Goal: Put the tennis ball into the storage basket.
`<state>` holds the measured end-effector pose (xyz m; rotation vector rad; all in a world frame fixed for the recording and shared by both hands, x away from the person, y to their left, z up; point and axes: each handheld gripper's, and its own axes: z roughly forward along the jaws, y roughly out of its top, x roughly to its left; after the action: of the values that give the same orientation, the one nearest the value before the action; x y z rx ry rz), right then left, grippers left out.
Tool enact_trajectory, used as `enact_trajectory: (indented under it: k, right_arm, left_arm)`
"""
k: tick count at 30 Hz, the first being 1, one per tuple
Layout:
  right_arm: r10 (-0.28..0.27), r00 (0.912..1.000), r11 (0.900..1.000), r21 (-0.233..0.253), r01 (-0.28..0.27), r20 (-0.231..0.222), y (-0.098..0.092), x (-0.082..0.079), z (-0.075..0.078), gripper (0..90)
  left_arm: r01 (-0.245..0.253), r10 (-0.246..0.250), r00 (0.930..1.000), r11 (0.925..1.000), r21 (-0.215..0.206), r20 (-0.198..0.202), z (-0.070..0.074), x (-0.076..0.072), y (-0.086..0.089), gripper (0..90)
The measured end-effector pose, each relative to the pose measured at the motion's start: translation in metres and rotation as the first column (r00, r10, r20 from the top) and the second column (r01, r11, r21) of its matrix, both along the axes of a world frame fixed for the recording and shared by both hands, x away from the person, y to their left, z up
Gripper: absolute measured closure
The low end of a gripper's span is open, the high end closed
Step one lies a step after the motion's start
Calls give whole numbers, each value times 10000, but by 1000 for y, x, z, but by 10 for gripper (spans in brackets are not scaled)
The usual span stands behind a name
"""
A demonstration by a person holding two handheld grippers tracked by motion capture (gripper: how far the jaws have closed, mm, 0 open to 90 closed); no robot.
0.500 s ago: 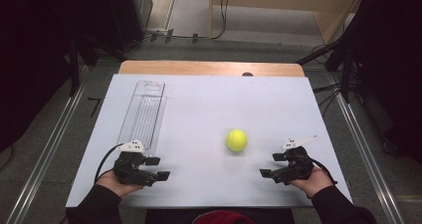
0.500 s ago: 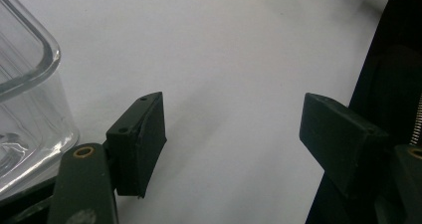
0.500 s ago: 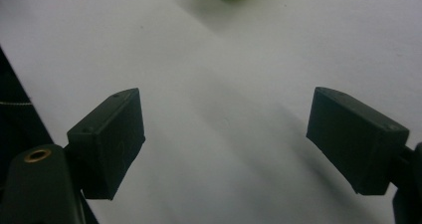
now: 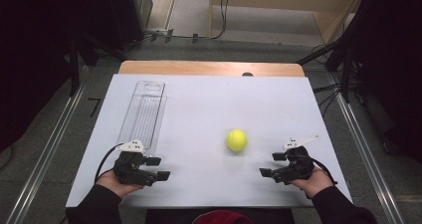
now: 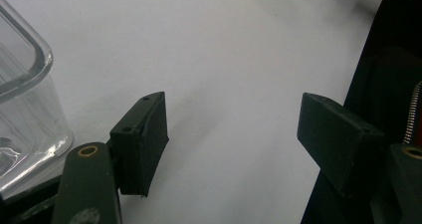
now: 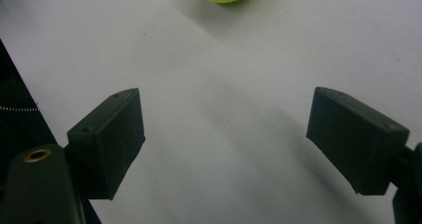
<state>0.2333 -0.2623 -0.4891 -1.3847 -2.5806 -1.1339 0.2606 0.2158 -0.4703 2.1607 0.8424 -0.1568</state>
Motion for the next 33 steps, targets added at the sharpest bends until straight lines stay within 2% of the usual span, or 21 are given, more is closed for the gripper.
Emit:
enact_trajectory:
  k: [20, 33]
  right_arm:
    - [-39, 10000, 10000, -44, 39, 29, 0, -1, 1, 131]
    - [-69, 10000, 9999, -74, 70, 52, -1, -1, 1, 131]
  left_arm:
    - [-36, 35, 10000, 9997, 223, 27, -1, 0, -1, 286]
    - [-22, 23, 10000, 9998, 217, -3, -1, 0, -1, 286]
